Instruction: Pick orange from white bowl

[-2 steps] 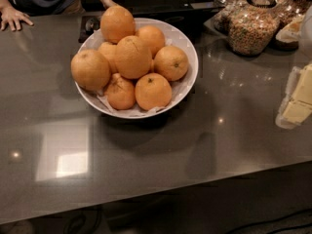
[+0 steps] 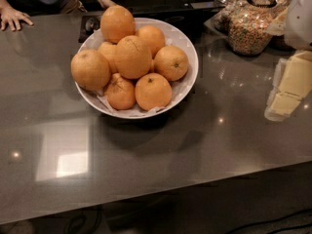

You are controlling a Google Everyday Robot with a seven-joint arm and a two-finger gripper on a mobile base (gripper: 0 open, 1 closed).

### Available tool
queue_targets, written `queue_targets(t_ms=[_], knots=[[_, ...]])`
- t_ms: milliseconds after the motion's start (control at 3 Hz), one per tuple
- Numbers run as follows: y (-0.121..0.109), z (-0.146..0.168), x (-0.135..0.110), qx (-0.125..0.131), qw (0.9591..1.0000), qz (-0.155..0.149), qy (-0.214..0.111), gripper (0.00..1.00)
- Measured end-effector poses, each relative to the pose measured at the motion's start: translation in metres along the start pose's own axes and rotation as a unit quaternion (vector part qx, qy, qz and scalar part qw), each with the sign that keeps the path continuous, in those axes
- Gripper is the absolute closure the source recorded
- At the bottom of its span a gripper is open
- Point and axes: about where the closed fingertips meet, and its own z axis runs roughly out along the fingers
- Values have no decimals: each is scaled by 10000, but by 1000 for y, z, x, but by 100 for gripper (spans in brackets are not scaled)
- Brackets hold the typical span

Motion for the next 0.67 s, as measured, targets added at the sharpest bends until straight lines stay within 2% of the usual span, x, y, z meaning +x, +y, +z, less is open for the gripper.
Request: queue_targets(t_ms=[333, 667], knots=[[-6, -4, -29, -35, 9995, -268, 159, 0], [-9, -5, -29, 56, 9996, -249, 90, 0]])
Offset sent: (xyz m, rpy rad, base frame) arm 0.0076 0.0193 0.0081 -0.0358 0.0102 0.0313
